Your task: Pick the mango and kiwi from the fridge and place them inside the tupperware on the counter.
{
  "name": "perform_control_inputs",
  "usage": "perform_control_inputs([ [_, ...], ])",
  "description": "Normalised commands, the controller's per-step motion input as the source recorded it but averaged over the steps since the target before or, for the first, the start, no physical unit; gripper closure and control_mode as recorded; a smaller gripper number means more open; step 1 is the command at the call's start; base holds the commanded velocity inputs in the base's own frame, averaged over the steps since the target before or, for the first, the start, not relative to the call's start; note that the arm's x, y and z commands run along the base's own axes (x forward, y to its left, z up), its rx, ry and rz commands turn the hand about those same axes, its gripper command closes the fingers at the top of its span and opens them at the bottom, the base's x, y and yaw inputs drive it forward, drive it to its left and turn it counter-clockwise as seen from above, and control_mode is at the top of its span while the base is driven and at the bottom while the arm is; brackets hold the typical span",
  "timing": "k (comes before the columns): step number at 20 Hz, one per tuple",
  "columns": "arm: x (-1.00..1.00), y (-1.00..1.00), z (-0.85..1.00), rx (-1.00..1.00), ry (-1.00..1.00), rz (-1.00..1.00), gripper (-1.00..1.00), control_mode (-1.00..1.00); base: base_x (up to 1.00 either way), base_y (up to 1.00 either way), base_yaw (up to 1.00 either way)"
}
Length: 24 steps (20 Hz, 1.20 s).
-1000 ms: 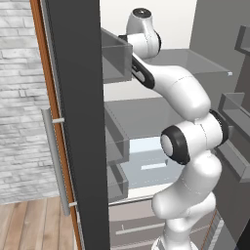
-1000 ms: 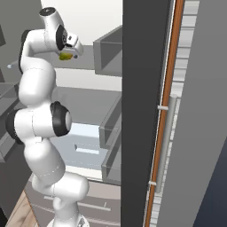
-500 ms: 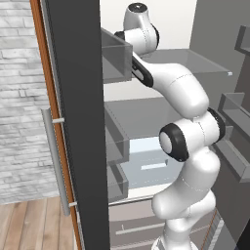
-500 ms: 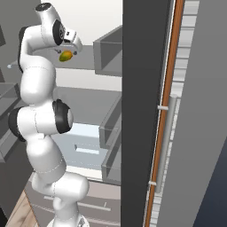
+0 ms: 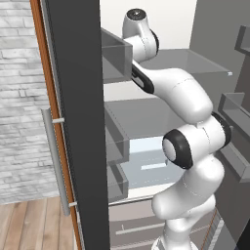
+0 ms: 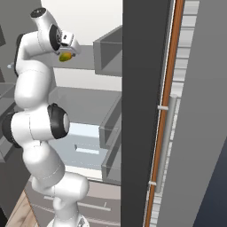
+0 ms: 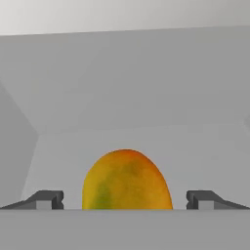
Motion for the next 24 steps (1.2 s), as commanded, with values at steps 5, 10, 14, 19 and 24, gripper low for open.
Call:
perform_control_inputs([
  [5, 0.0, 0.0, -0.09, 0.0, 0.0, -0.01, -1.0, -1.0, 0.0, 0.0, 0.0],
  [10, -0.1, 0.0, -0.22, -0.01, 0.0, 0.0, 1.0, -1.0, 0.0, 0.0, 0.0],
  [14, -0.08, 0.0, -0.12, 0.0, 0.0, 0.0, 1.0, -1.0, 0.0, 0.0, 0.0],
  [19, -0.23, -0.11, -0.16, -0.02, -0.11, -0.03, 1.0, -1.0, 0.0, 0.0, 0.0],
  [24, -0.89, -0.44, -0.01, 0.04, -0.29, -0.05, 1.0, -1.0, 0.0, 0.0, 0.0],
])
